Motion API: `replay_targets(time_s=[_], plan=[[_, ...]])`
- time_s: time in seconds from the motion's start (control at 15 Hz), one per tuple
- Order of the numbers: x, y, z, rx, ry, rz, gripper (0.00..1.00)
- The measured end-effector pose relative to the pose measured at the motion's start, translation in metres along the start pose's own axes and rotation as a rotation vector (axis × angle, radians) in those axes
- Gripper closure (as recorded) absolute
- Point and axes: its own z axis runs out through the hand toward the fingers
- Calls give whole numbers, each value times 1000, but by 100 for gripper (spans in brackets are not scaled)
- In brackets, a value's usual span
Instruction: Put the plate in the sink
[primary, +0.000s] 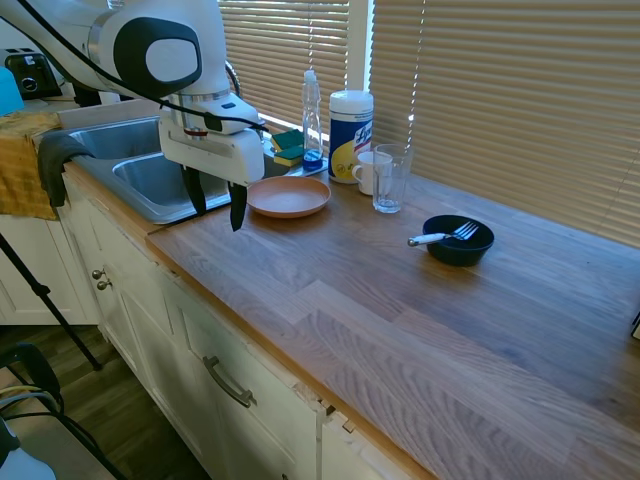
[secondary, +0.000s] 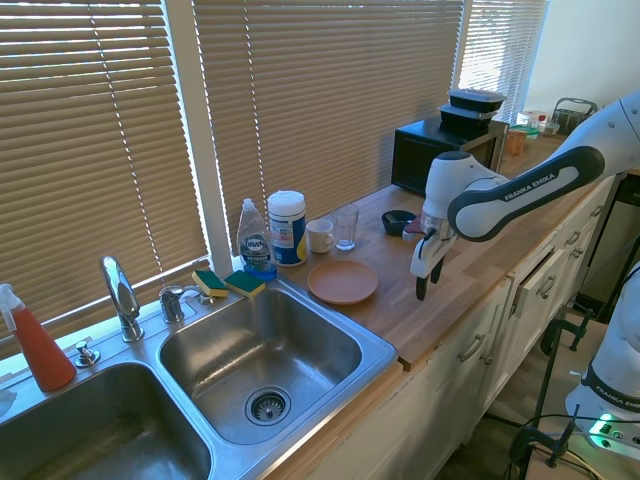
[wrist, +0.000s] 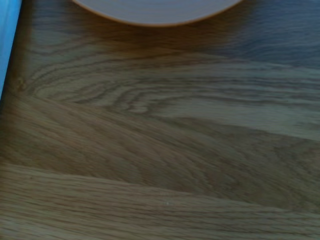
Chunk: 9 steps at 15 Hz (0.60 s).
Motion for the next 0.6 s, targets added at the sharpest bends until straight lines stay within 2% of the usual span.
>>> replay_targets(time_s=[0.2, 0.4, 0.6], plan=[[2, -1, -2, 0, 2, 4, 0], [21, -12, -19, 32, 16, 24, 0], [62, -26, -33, 75, 2, 79, 0]])
